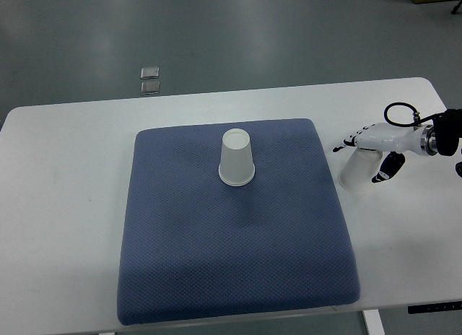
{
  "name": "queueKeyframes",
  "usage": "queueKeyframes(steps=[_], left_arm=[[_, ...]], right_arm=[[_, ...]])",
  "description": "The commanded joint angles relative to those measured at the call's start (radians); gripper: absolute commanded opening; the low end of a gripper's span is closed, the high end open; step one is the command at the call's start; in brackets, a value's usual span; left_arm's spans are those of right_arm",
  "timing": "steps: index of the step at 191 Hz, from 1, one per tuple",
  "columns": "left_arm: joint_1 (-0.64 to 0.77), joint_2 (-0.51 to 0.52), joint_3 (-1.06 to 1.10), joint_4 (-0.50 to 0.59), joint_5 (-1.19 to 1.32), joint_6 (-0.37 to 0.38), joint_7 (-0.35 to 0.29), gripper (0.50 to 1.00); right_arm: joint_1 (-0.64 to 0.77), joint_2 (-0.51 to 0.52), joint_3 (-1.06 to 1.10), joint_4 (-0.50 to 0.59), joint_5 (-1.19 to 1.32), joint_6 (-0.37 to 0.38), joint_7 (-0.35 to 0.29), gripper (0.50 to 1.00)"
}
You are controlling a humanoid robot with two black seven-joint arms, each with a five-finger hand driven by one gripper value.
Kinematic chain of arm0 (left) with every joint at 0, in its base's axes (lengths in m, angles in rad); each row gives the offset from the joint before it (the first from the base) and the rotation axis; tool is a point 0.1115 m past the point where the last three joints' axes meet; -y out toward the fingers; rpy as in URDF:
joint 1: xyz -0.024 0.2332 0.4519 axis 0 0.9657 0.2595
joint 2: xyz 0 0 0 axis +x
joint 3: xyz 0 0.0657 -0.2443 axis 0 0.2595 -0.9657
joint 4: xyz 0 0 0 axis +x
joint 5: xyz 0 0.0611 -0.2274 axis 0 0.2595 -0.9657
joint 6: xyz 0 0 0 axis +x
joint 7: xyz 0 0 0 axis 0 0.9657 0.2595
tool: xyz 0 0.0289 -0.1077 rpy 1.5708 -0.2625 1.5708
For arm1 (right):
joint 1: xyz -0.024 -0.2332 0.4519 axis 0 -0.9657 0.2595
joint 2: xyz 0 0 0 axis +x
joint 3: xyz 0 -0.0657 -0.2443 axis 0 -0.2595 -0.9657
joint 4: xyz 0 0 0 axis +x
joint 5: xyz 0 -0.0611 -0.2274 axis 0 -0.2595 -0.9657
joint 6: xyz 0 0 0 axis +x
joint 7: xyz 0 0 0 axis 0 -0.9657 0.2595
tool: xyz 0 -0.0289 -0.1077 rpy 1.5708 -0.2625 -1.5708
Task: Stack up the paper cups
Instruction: 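Close the right hand's fingers around the white paper cup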
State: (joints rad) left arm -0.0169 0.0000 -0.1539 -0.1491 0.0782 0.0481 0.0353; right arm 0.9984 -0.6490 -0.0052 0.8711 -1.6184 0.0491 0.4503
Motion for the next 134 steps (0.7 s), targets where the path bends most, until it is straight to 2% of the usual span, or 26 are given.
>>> queueKeyframes(steps=[1, 42, 56, 76, 104, 122, 134], left_arm=[[0.0, 0.0, 0.001, 0.0, 0.0, 0.0, 0.0, 1.0], [0.0, 0.0, 0.001, 0.0, 0.0, 0.0, 0.0, 1.0], [0.0, 0.0, 0.001, 0.0, 0.0, 0.001, 0.0, 1.0], [0.0, 0.0, 0.001, 0.0, 0.0, 0.001, 0.0, 1.0], [0.0, 0.0, 0.001, 0.0, 0.0, 0.0, 0.0, 1.0], [0.0, 0.0, -0.001, 0.0, 0.0, 0.0, 0.0, 1.0], [0.0, 0.0, 0.001, 0.0, 0.0, 0.0, 0.0, 1.0]], right_arm=[[0.003, 0.0, -0.001, 0.0, 0.0, 0.002, 0.001, 0.909], [-0.003, 0.0, -0.001, 0.003, 0.0, 0.003, 0.005, 0.891], [-0.004, 0.0, -0.001, 0.003, -0.001, 0.003, 0.007, 0.862], [-0.004, 0.0, -0.001, 0.003, -0.006, 0.008, 0.007, 0.797], [-0.004, -0.001, -0.001, 0.002, -0.006, 0.009, 0.007, 0.752], [-0.003, -0.001, -0.001, 0.0, -0.008, 0.011, 0.005, 0.686], [-0.003, -0.001, -0.001, -0.001, -0.008, 0.011, 0.005, 0.664]])
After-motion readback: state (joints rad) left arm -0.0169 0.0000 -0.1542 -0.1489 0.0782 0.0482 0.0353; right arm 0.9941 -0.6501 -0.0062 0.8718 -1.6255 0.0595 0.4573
